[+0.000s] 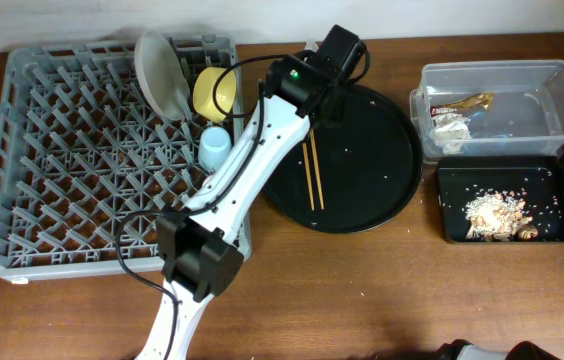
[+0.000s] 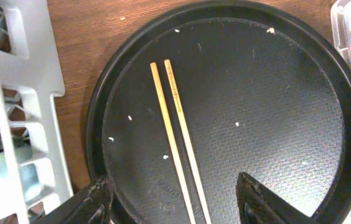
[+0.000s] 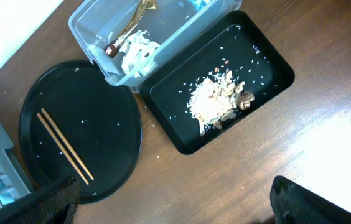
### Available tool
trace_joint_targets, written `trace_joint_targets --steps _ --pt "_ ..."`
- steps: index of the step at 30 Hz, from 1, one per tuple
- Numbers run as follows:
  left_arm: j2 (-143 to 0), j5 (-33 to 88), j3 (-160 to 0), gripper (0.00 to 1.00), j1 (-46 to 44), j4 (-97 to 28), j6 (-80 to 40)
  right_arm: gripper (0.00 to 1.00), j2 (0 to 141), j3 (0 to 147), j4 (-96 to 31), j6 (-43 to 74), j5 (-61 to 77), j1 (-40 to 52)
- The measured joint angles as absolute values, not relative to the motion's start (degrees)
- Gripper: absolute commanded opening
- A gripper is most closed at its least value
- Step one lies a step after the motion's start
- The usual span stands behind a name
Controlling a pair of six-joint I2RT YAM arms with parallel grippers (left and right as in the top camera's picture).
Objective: Sort waste into correct bins and load items into the dishwasher rack
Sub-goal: 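Grasp one wooden chopstick with the left gripper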
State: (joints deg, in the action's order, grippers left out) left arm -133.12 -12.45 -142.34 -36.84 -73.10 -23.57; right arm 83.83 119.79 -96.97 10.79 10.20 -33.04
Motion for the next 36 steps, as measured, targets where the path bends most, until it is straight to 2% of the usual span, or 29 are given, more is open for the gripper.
trace_joint_targets --steps 3,8,11,14,19,26,36 --pt "-135.76 -12.45 -142.45 0.62 -36.84 -72.82 -23.57 0.98 83.83 119.79 -96.97 10.79 10.20 -33.04" --pt "-143.13 -12.45 -142.45 0.50 -36.86 -71.35 -24.03 0.98 83.83 119.79 -96.97 10.79 10.20 -33.04" --pt "-145.43 -12.45 -142.45 0.49 -36.86 -70.46 -25.21 0.98 83.83 119.79 -96.97 10.79 10.20 -33.04" --pt "-146.36 -12.45 -142.45 0.48 -36.86 -69.21 -27.53 0.99 83.83 119.79 -96.95 10.79 10.20 -33.04" --pt "-150.30 -12.45 -142.45 0.39 -36.86 -67.53 -34.22 0.98 83.83 119.79 -96.95 10.79 10.20 -33.04" --pt "-151.79 -12.45 -142.47 0.38 -36.91 -63.94 -41.50 0.98 83.83 119.79 -96.97 10.81 10.20 -33.04" --pt "-153.77 -12.88 -142.54 0.35 -37.93 -61.06 -42.87 0.98 83.83 119.79 -96.95 10.81 10.22 -33.04"
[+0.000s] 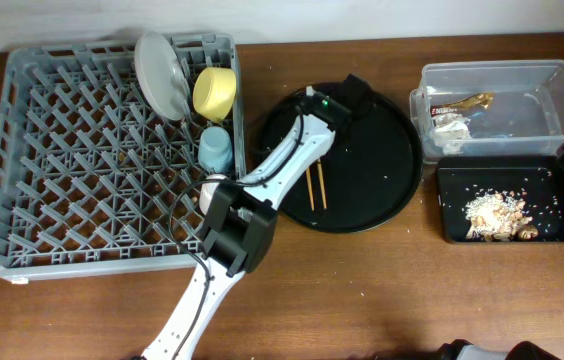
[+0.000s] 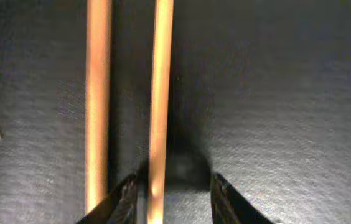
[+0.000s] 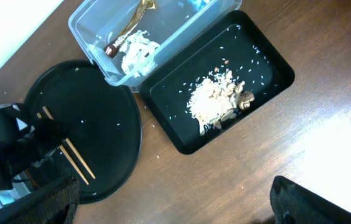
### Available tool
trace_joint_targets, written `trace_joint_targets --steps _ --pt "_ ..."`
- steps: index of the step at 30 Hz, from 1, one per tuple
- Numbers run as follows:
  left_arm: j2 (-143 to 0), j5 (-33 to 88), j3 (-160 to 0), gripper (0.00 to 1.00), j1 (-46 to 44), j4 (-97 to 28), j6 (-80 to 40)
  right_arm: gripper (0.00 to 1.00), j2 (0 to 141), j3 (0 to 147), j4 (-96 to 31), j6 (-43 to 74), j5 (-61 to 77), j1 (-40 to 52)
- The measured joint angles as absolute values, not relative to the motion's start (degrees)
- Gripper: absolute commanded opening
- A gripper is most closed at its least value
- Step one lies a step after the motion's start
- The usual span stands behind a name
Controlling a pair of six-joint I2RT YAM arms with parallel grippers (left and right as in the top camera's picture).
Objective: Sort waste into correct bins and load items into the dishwasher rack
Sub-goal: 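Grasp one wooden chopstick with the left gripper, then place the chopstick upright in the rack with the left gripper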
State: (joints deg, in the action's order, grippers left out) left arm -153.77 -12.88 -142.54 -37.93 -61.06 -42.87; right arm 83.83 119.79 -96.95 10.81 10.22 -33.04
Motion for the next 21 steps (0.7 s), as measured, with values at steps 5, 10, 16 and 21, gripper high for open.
trace_joint_targets --steps 5,10,16,21 --pt "-153.86 -13.72 -142.65 0.01 -38.20 -61.52 -42.85 0.98 83.83 119.79 -96.95 10.79 10.20 -33.04" --pt "-153.97 -13.87 -143.85 0.01 -38.13 -65.89 -43.13 0.98 83.83 119.79 -96.97 10.79 10.22 -33.04" --pt "-156.94 -12.84 -166.87 0.00 -38.15 -85.32 -32.38 0.99 83.83 119.79 -96.95 10.81 10.20 -33.04" --pt "-149.16 -11.79 -178.84 0.00 -35.11 -96.49 -24.49 0.99 83.83 119.79 -96.95 10.79 10.20 -33.04"
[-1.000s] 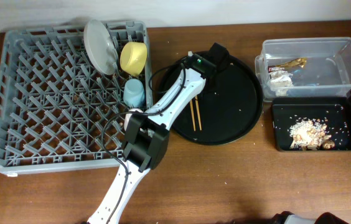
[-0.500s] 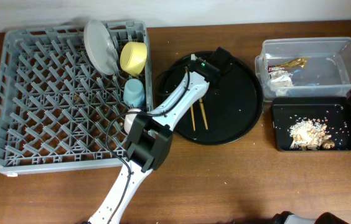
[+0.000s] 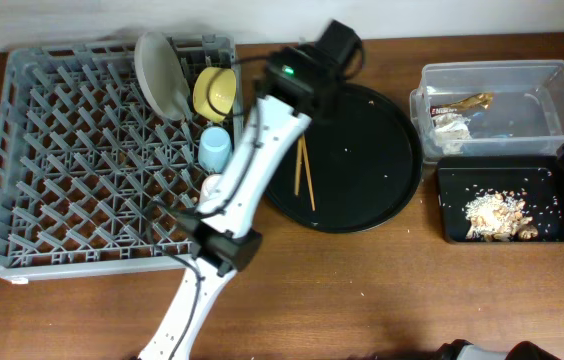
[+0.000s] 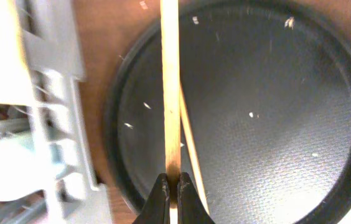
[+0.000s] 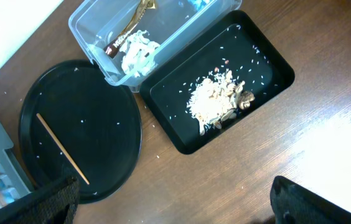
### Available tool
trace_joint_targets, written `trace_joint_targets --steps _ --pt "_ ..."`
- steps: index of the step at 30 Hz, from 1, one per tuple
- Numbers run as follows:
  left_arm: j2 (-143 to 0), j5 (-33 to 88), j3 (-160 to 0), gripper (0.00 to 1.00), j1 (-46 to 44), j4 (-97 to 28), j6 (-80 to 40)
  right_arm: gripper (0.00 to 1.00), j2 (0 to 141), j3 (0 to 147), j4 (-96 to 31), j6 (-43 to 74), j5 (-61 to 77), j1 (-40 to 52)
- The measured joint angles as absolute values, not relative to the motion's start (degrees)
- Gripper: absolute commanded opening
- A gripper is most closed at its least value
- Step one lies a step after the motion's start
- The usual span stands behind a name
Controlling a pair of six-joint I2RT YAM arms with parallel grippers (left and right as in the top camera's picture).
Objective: Sort waste into correct bins and load items into the dishwasher rack
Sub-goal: 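Place the chopstick upright in the rack with the left gripper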
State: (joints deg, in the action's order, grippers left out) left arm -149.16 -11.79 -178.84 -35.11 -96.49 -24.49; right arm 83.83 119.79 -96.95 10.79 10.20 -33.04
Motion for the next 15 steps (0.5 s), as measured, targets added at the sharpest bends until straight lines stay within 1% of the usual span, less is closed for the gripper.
trace_joint_targets --steps 3,5,9,11,13,15 --pt "-143.87 -9.04 -178.54 0.00 -30.30 -96.53 -19.68 0.98 83.83 119.79 -96.95 10.81 10.20 -33.04" --pt "-137.14 -7.55 -173.99 0.00 -26.44 -96.47 -16.43 0.98 83.83 119.79 -96.92 10.76 10.20 -33.04" --pt "-120.05 -7.49 -150.26 0.00 -19.27 -96.42 -13.19 0.98 83.83 119.79 -96.92 10.81 10.22 -33.04" --pt "-116.77 -7.92 -139.81 0.00 -14.50 -94.83 -12.60 0.98 83.83 119.79 -96.95 10.81 10.20 -33.04" --pt "-116.90 -7.22 -129.01 0.00 -10.74 -88.53 -12.16 0.99 83.83 119.79 -96.97 10.79 10.20 -33.04" --pt "-117.93 -5.67 -117.86 0.00 -9.02 -78.94 -11.27 0.99 83.83 119.81 -96.79 10.79 10.20 -33.04"
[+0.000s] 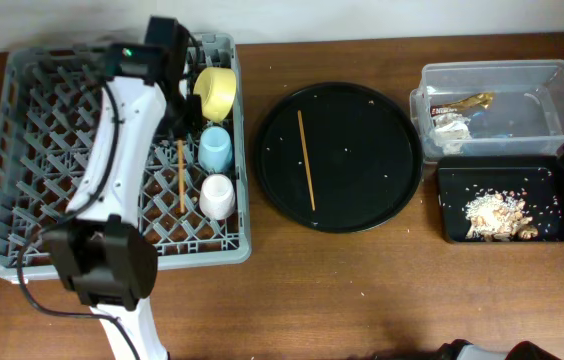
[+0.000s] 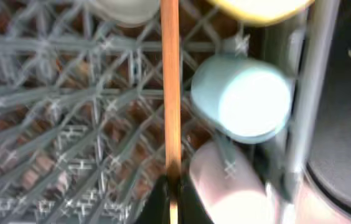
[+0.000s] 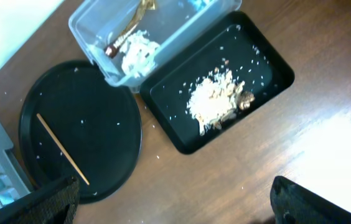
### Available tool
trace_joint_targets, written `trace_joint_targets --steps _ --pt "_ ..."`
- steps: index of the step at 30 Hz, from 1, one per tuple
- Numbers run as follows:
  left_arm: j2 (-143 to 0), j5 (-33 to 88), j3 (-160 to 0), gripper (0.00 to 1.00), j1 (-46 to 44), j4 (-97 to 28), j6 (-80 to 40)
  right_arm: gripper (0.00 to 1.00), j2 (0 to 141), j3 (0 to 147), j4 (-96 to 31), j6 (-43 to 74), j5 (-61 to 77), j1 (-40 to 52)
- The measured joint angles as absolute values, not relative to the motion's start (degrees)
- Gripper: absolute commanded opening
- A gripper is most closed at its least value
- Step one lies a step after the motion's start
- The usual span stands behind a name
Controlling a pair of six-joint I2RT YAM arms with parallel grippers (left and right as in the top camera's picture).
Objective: Sort waste into correct bins and load items into the dishwasher rack
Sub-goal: 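Place the chopstick upright in the rack with the left gripper, then grasp the second wooden chopstick with the left gripper, then place the second chopstick in the rack with the left gripper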
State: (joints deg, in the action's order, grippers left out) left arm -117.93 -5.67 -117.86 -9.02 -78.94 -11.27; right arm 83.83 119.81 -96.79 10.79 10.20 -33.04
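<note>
My left gripper [image 2: 172, 205] is shut on a wooden chopstick [image 2: 170, 93] and holds it over the grey dishwasher rack [image 1: 22, 200], beside the light blue cup [image 1: 215, 149] and the white cup [image 1: 218, 196]. That chopstick [image 1: 181, 175] shows over the rack from overhead. A second chopstick [image 1: 305, 160] lies on the round black tray [image 1: 362, 190]. My right gripper [image 3: 169, 205] is open, high above the table near the right edge.
In the rack also stand a yellow bowl [image 1: 215, 93] and a grey bowl, mostly hidden by my left arm. At the right stand a clear plastic bin [image 1: 502, 95] with wrappers and a black rectangular tray [image 1: 552, 232] with food scraps.
My left gripper has moved from over the black tray's left side to over the rack, still holding the chopstick. The right arm has not moved.
My left gripper hung open above two chopsticks on the black tray. Then it was low over them, jaws around one. Then it held that chopstick raised over the tray, one left lying there. Now the held chopstick is over the rack.
</note>
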Motion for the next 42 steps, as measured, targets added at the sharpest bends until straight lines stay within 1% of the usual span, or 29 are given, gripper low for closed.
trace_joint_targets --steps 1,2,3,4,5,6,9,11,12,13,15,18,21,22,24,25,26,28,34,42 --pt "-117.93 -4.86 -113.75 0.00 -9.02 -75.20 -11.03 0.98 83.83 119.79 -96.90 10.79 10.22 -33.04" --pt "-117.99 -4.23 -109.71 0.07 -9.04 -72.38 -10.66 0.99 83.83 119.79 -96.97 10.79 10.22 -33.04" --pt "-118.04 -3.90 -108.09 0.17 -9.13 -71.26 -10.41 0.98 83.83 119.79 -96.92 10.81 10.20 -33.04" --pt "-118.04 -3.55 -107.00 0.52 -9.19 -70.02 -10.20 0.99 83.83 119.79 -96.90 10.76 10.20 -33.04" --pt "-118.04 -3.22 -106.67 0.66 -9.19 -69.17 -10.07 0.98 83.83 119.79 -96.95 10.79 10.20 -33.04" --pt "-118.04 -3.18 -106.65 0.75 -9.19 -68.93 -9.93 0.98 83.83 119.79 -96.97 10.81 10.20 -33.04" --pt "-118.04 -2.68 -106.83 0.75 -9.19 -68.60 -10.07 0.99 83.83 119.79 -96.97 10.79 10.20 -33.04" --pt "-118.04 -1.41 -109.45 0.75 -9.39 -70.54 -10.35 0.98 83.83 119.79 -96.97 10.76 10.20 -33.04" --pt "-118.08 -1.21 -112.31 0.75 -10.09 -71.16 -11.22 0.98 83.83 119.79 -96.97 10.79 10.22 -33.04" --pt "-118.08 -1.21 -114.98 0.72 -11.20 -71.24 -12.05 0.99 83.83 119.79 -96.97 10.81 10.20 -33.04" --pt "-118.06 -0.80 -118.48 0.58 -16.19 -68.45 -14.50 0.99 83.83 119.79 -96.97 10.79 10.20 -33.04" --pt "-118.08 -2.46 -118.50 0.58 -23.83 -66.17 -18.92 0.98 83.83 119.79 -96.97 10.81 10.20 -33.04" --pt "-120.64 -11.25 -118.52 0.58 -32.16 -65.87 -28.62 0.98 83.83 119.79 -96.97 10.79 10.20 -33.04" --pt "-122.54 -13.21 -118.52 0.57 -33.52 -64.90 -30.85 0.98 83.83 119.79 -96.97 10.79 10.22 -33.04" --pt "-125.73 -15.14 -118.52 0.56 -34.39 -62.92 -33.67 0.98 83.83 119.79 -96.95 10.76 10.20 -33.04" --pt "-127.46 -15.70 -118.50 0.51 -34.54 -62.24 -35.05 0.98 83.83 119.79 -96.97 10.81 10.22 -33.04" --pt "-129.34 -16.19 -118.50 0.44 -34.61 -61.12 -36.36 0.98 83.83 119.79 -96.92 10.79 10.20 -33.04" --pt "-131.85 -16.36 -118.50 0.42 -34.59 -59.13 -37.65 0.98 83.83 119.79 -96.97 10.76 10.22 -33.04" --pt "-136.53 -14.76 -118.50 0.42 -34.61 -54.78 -38.68 0.99 83.83 119.79 -96.97 10.79 10.22 -33.04" --pt "-141.01 -14.26 -118.65 0.41 -36.27 -52.05 -38.87 0.98 83.83 119.79 -96.95 10.79 10.22 -33.04"
